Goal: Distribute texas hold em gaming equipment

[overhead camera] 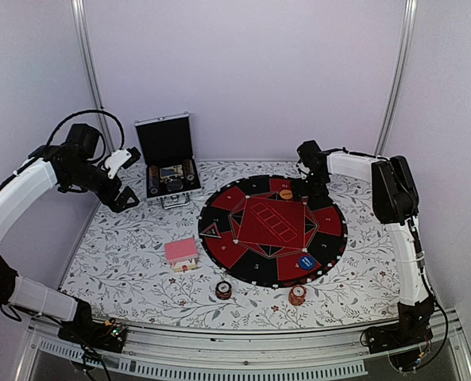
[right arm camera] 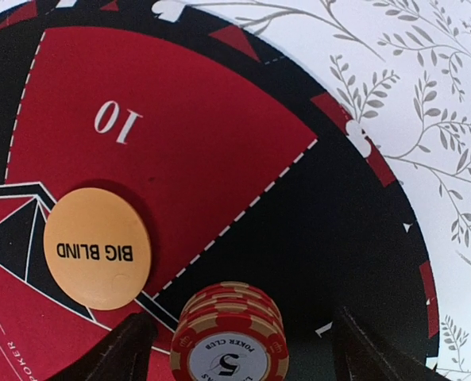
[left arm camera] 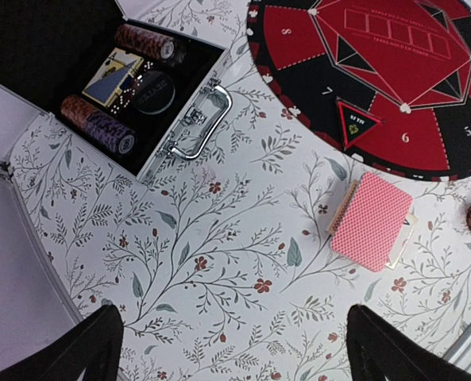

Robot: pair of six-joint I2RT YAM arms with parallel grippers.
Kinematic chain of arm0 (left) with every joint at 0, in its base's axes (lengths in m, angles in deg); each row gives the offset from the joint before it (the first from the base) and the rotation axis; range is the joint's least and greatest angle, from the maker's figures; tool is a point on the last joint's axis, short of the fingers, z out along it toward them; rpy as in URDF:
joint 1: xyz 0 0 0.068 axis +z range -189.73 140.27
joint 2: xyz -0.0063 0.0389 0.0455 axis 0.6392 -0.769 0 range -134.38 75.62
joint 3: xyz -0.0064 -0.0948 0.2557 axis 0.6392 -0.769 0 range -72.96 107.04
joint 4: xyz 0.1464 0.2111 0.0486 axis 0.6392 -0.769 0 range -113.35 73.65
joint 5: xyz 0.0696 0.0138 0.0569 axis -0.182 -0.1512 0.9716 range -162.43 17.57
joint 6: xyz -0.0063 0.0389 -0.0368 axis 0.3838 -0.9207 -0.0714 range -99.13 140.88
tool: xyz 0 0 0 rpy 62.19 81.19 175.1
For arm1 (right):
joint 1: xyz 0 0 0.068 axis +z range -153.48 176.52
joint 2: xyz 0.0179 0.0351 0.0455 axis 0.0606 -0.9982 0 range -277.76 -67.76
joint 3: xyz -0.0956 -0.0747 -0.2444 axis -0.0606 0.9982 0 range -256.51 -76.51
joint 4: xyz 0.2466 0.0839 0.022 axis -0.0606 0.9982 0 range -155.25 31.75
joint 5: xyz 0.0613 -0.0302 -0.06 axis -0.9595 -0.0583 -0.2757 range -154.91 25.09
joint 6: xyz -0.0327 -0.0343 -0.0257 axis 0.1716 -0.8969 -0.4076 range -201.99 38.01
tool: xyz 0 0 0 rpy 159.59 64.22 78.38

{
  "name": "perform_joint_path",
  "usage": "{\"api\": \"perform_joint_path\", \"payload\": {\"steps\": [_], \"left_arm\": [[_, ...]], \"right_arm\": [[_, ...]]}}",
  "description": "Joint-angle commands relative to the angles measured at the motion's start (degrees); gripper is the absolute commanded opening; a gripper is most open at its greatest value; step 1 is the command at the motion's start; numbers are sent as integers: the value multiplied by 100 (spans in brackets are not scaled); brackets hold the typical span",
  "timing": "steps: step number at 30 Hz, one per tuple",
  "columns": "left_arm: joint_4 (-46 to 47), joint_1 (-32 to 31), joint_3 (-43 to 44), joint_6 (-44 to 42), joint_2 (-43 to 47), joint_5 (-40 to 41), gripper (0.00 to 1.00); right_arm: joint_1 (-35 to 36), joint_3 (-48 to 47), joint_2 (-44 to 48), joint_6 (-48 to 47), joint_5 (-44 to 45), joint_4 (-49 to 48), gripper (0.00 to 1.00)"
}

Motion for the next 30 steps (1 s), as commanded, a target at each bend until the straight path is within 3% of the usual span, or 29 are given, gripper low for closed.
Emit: {"api": "perform_joint_path", "payload": {"steps": [1,7,12,18,23,30], "left_arm": [[-46,-65,138,-59,32,13,100],[-105,-76,205,-53,64,28,100],[-120,-74,155,-61,147,58,100],[-134,-72,120,-88,204,105,100],[-152,-93,169,-60,177,95,100],[-215,-135,261,8,177,66,100]], "right_arm": [[-18,-145,570,-59,124,38,85],[291,400,1589,-106,370,21,99],[1007,1917,2919,-42,421,-99,99],[2360,3516,4322,560,189,182,99],[3282,4283,4858,1350,160,689,99],[3918,5017,5100,2016,-225,869,96]]}}
